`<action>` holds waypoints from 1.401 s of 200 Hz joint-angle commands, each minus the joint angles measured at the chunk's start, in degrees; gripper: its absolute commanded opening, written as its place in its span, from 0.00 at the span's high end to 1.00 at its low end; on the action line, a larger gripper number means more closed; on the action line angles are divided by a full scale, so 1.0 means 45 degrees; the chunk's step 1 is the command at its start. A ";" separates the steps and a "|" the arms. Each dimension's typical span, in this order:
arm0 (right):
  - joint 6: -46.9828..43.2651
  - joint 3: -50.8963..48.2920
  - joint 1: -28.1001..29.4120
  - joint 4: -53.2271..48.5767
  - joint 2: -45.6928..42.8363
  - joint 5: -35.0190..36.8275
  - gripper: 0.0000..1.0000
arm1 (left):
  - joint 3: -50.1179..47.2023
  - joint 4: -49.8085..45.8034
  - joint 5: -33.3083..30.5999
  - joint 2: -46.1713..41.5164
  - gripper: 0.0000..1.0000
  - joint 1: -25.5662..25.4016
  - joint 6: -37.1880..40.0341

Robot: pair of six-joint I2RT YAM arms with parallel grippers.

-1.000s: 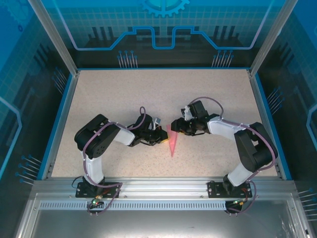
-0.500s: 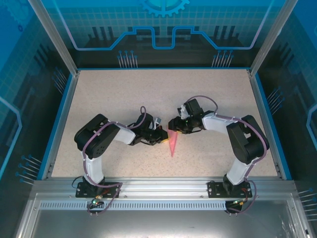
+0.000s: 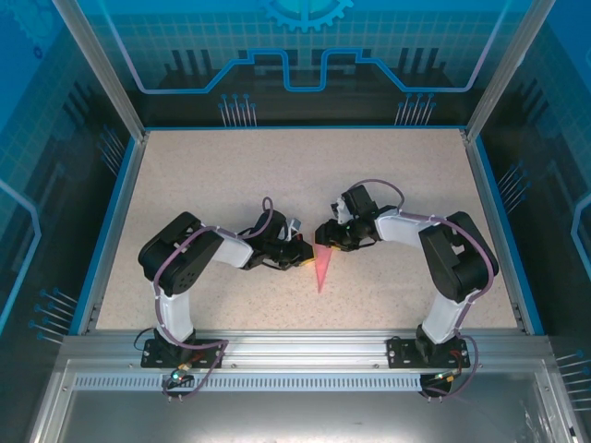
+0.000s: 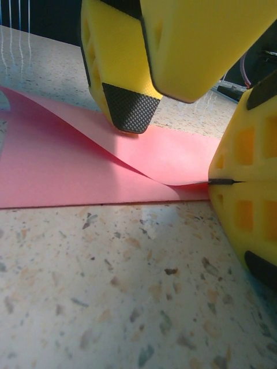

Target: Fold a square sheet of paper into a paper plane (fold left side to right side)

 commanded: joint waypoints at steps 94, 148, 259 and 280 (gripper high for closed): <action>0.0136 -0.0131 -0.0068 -0.1447 0.1121 0.0478 0.54 | 0.0033 -0.1440 -0.1506 0.0314 1.00 0.0036 0.0416; 0.0038 -0.0159 -0.0108 -0.1524 0.1270 0.0482 0.54 | -0.0196 -0.3115 -0.1851 -0.2254 0.76 0.0188 0.0951; 0.0008 -0.0226 -0.0098 -0.1225 0.1338 0.0288 0.54 | -0.0277 -0.2980 0.1010 -0.3955 0.74 -0.1070 0.0279; 0.0013 -0.0227 -0.0079 -0.1221 0.1333 0.0265 0.54 | 0.0122 -0.2984 0.0885 -0.3347 0.74 -0.1417 0.0181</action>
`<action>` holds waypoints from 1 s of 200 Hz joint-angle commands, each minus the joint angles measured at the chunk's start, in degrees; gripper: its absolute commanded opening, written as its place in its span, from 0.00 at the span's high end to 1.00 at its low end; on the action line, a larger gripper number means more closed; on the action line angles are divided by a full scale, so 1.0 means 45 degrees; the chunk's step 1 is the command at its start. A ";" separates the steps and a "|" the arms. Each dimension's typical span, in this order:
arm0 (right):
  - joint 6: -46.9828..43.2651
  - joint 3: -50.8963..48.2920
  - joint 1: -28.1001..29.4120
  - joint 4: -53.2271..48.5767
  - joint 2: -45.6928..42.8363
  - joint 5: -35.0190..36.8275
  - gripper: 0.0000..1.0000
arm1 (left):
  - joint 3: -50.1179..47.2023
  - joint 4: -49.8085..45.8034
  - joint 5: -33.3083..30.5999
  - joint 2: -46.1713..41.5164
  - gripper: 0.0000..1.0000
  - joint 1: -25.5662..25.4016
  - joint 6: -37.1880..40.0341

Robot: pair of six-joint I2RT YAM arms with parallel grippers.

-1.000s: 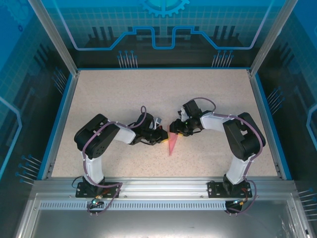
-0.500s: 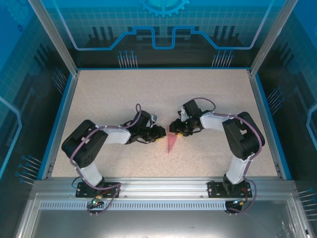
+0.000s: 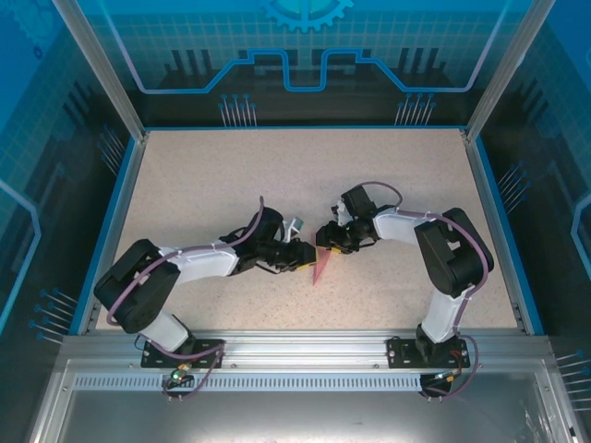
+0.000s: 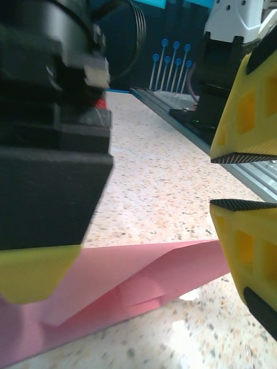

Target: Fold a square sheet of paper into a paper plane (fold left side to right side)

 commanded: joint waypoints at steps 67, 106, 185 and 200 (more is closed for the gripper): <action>-0.0108 -0.0386 0.0018 -0.0964 0.0757 0.0458 0.54 | 0.0704 0.0357 0.0283 0.2195 0.74 -0.0671 -0.0626; -0.0147 -0.0306 0.0023 -0.0983 0.0795 0.0457 0.54 | 0.0453 0.0062 -0.0073 0.2494 0.74 -0.0717 -0.0606; -0.0167 -0.0237 0.0013 -0.1006 0.0837 0.0400 0.54 | 0.0367 -0.0081 -0.0139 0.3106 0.74 -0.1068 -0.0794; -0.0144 -0.0283 0.0023 -0.0777 0.0696 0.0241 0.54 | 0.0372 -0.0322 -0.0311 0.3168 0.74 -0.1222 -0.0823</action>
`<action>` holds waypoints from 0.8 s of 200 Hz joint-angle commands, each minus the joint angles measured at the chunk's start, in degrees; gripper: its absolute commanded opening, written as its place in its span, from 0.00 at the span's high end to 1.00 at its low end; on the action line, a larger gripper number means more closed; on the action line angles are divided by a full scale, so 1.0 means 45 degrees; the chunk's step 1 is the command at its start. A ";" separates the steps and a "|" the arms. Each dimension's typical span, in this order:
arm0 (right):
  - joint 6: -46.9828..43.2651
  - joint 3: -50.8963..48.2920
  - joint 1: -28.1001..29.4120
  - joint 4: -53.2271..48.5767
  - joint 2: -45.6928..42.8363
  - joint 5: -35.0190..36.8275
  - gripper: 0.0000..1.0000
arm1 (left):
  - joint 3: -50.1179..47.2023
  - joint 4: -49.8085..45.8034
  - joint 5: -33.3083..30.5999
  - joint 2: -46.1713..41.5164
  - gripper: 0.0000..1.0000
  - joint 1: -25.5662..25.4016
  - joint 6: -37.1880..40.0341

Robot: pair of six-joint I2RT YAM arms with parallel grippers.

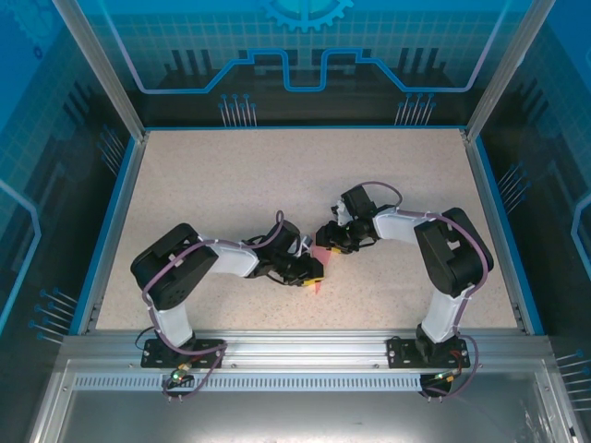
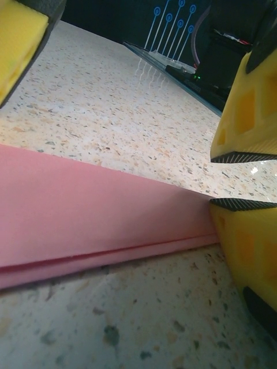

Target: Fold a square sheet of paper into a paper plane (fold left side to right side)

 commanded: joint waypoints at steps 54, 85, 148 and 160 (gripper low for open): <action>-0.0210 -0.0918 -0.0133 0.0809 -0.1250 -0.0264 0.58 | -0.0186 -0.2490 -0.1472 0.0495 0.84 -0.0881 -0.0211; -0.0304 -0.1575 -0.0119 0.0878 -0.2057 -0.0648 0.70 | -0.0180 -0.2911 -0.1765 0.0588 0.89 -0.0941 -0.0210; 0.0198 -0.2849 0.0458 0.2056 -0.2102 -0.1308 0.79 | 0.0076 -0.3479 -0.1963 0.0588 0.91 -0.0982 0.0033; 0.0209 -0.2836 0.0493 0.2193 -0.1869 -0.1367 0.80 | 0.0116 -0.3540 -0.1984 0.0587 0.91 -0.0995 0.0071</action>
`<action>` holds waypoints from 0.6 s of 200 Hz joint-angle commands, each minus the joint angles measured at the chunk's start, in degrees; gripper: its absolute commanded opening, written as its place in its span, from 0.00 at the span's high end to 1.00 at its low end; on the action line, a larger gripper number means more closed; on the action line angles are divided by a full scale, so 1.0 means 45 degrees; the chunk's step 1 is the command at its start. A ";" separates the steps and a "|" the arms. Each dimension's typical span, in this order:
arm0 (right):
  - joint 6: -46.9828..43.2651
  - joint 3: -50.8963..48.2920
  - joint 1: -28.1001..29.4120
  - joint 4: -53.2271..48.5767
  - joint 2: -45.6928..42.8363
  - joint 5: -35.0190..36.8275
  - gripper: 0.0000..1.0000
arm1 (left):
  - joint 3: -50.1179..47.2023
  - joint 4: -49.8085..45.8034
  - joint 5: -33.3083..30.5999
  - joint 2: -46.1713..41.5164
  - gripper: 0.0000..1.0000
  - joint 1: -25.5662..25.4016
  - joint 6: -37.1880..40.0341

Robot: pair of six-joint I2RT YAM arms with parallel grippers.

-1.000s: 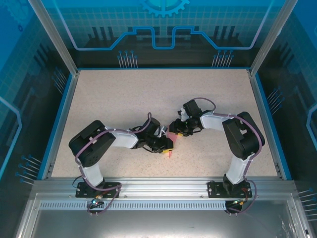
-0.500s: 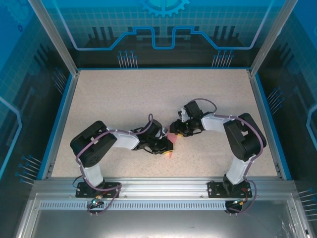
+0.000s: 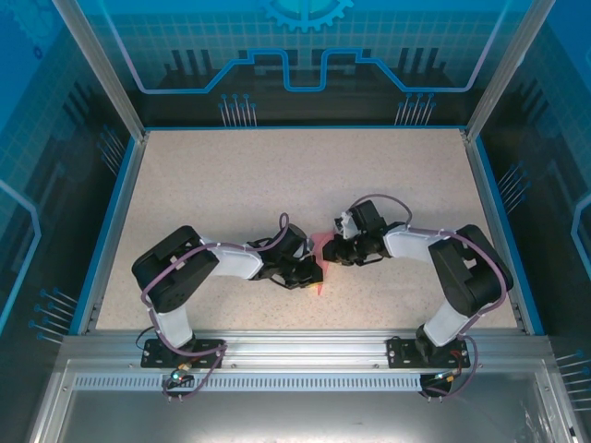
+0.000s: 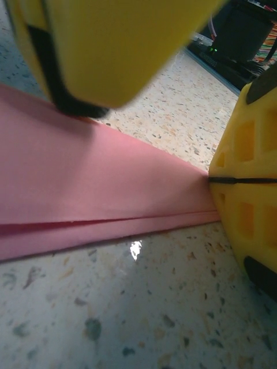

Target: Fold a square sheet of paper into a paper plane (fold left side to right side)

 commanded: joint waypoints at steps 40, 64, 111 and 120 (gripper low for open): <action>-0.0152 0.0327 0.0258 0.0724 0.1047 -0.0333 0.80 | -0.0249 -0.2417 -0.0492 0.0553 0.92 -0.0307 0.0127; -0.0322 0.0686 0.0259 0.0655 0.1501 -0.0264 0.80 | -0.0251 -0.2458 -0.0495 0.0541 0.92 -0.0317 0.0145; -0.0943 0.1398 0.0238 -0.0332 0.1843 0.0453 0.80 | -0.0261 -0.2597 -0.0547 0.0544 0.93 -0.0319 0.0241; -0.1086 0.1562 0.0205 -0.0585 0.1924 0.0604 0.80 | -0.0282 -0.2597 -0.0541 0.0544 0.93 -0.0319 0.0254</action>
